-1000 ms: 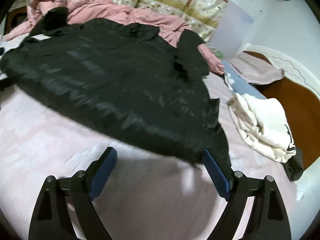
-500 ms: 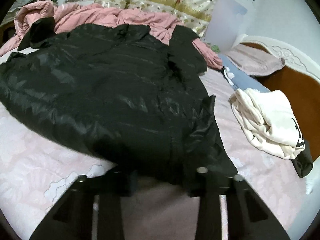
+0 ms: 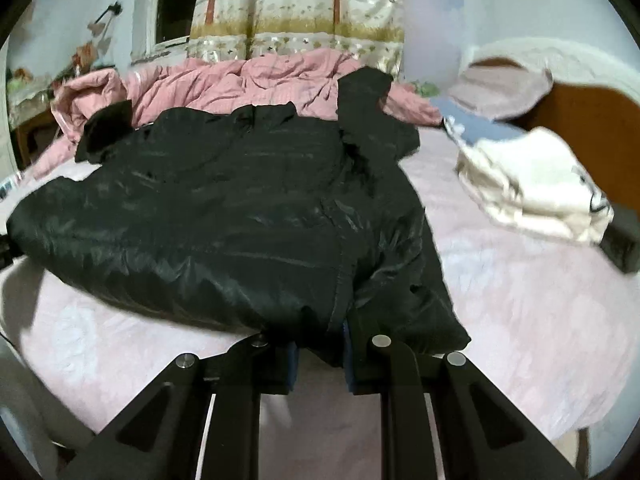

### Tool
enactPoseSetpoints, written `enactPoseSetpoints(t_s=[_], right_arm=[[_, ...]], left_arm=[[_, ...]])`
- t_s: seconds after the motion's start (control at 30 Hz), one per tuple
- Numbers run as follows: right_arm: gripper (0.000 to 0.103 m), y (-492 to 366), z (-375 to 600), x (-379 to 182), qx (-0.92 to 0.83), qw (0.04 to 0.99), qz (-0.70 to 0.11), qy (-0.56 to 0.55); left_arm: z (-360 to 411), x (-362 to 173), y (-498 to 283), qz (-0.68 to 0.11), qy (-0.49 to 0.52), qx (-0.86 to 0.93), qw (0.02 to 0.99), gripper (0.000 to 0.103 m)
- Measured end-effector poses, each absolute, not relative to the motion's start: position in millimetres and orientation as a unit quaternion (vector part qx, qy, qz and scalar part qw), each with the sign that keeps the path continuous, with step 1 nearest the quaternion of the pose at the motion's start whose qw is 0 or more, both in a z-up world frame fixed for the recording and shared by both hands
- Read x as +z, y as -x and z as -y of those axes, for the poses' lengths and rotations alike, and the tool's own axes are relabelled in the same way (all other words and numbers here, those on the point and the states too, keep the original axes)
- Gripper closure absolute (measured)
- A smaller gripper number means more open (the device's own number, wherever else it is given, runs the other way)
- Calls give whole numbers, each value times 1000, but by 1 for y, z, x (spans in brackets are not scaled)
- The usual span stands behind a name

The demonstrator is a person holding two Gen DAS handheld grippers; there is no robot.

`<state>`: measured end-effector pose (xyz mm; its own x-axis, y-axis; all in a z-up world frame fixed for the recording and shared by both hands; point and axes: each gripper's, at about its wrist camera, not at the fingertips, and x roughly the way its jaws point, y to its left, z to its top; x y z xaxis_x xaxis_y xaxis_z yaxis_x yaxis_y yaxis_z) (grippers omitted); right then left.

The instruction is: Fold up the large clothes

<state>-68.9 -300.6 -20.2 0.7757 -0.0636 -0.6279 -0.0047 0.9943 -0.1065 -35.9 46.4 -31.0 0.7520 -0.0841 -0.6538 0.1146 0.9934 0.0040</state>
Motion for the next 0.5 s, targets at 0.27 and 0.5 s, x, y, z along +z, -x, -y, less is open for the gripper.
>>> enactPoseSetpoints(t_s=[0.27,0.5], right_arm=[[77,69,309,-14,-22,947,-320,28],[27,84,313,4,-32,964,-266,3]], left_arm=[[-54,-26,36,-328,2,-48,943,65],[-59,-8,54,-267,31,-67,961,33]])
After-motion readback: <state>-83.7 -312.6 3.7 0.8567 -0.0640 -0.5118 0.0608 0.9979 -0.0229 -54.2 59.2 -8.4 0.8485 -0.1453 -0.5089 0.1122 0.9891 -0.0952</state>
